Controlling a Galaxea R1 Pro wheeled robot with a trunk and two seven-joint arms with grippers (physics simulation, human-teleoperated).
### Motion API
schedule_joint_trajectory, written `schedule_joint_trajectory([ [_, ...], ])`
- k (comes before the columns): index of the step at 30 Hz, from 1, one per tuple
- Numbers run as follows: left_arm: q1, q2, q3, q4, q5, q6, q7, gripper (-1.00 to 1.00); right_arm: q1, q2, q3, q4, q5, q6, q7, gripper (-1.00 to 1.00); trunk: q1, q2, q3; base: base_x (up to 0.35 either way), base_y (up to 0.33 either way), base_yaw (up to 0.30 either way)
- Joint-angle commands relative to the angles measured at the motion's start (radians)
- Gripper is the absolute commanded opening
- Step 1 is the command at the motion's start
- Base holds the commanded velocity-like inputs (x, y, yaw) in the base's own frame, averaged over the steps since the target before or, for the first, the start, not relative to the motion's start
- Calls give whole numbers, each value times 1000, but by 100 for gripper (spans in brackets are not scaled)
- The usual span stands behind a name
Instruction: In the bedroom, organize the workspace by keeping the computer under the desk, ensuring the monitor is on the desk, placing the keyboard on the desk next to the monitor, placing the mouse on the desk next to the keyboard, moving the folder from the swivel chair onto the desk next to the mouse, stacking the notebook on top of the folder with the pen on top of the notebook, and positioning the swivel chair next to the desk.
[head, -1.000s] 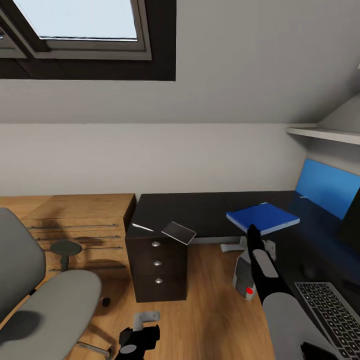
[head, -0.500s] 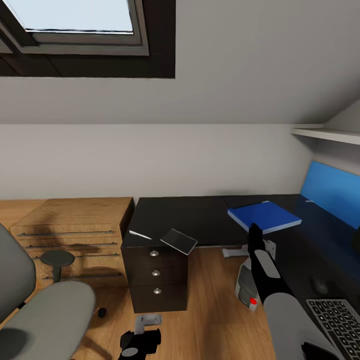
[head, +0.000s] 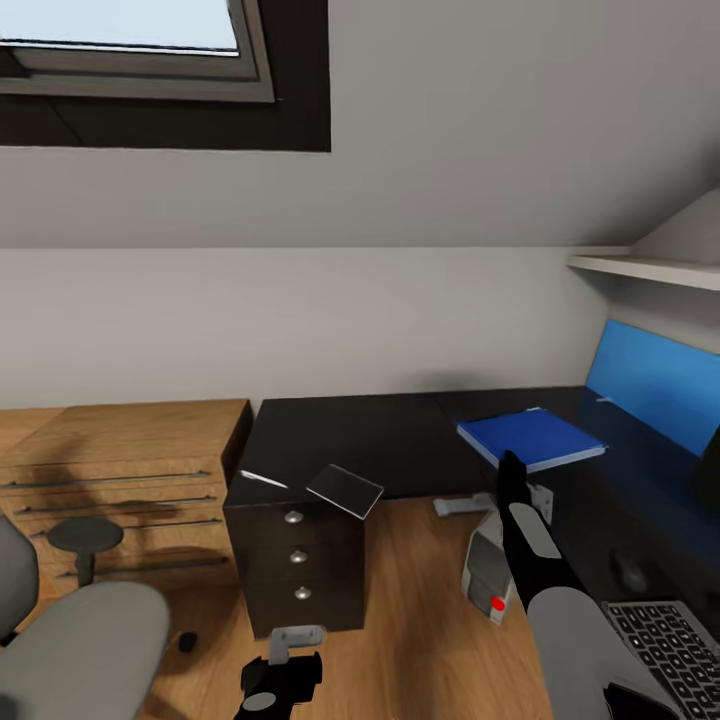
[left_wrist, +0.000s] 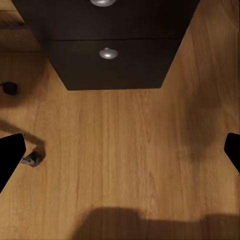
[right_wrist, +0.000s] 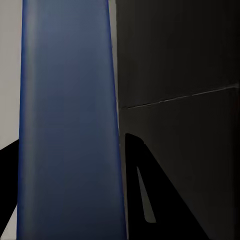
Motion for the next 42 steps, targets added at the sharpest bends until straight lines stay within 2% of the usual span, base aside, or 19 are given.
schedule_joint_trajectory([
  [1, 0, 0, -1, -7, 11, 3, 8, 100, -1, 1, -1, 0, -8, -3, -2, -100, 0, -1, -2, 1, 0, -231],
  [7, 0, 0, 2, -28, 11, 3, 7, 100, -1, 0, -3, 18, -9, -4, -2, -100, 0, -1, -5, 0, 0, -213],
  [15, 0, 0, 2, -31, 11, 2, 10, 100, -1, -2, -2, 25, -9, -3, -3, -100, 0, -1, -6, 0, 0, -35],
  [19, 0, 0, 1, -31, 11, 2, 10, 100, -1, -12, -3, 29, -8, -6, -6, -100, 0, -1, -6, 0, 0, -4],
  [21, 0, 0, 1, -32, 10, -1, 11, 100, -1, -25, -3, 41, -7, -22, -8, -100, 0, -1, -6, 0, 0, 0],
  [27, 0, 0, 2, -32, 9, -59, 9, 100, -4, -47, -1, 137, -3, -99, -10, -100, 0, -1, -6, 0, 0, 0],
  [33, 0, 0, 1, -32, 10, -74, 9, 100, -7, -52, -1, 150, -2, -123, -48, -100, 0, -1, -6, 0, 0, 0],
  [42, 0, 0, -1, -32, 11, -75, 9, 100, -8, -58, 0, 151, -2, -126, -58, -100, 0, -1, -6, 0, 0, 0],
])
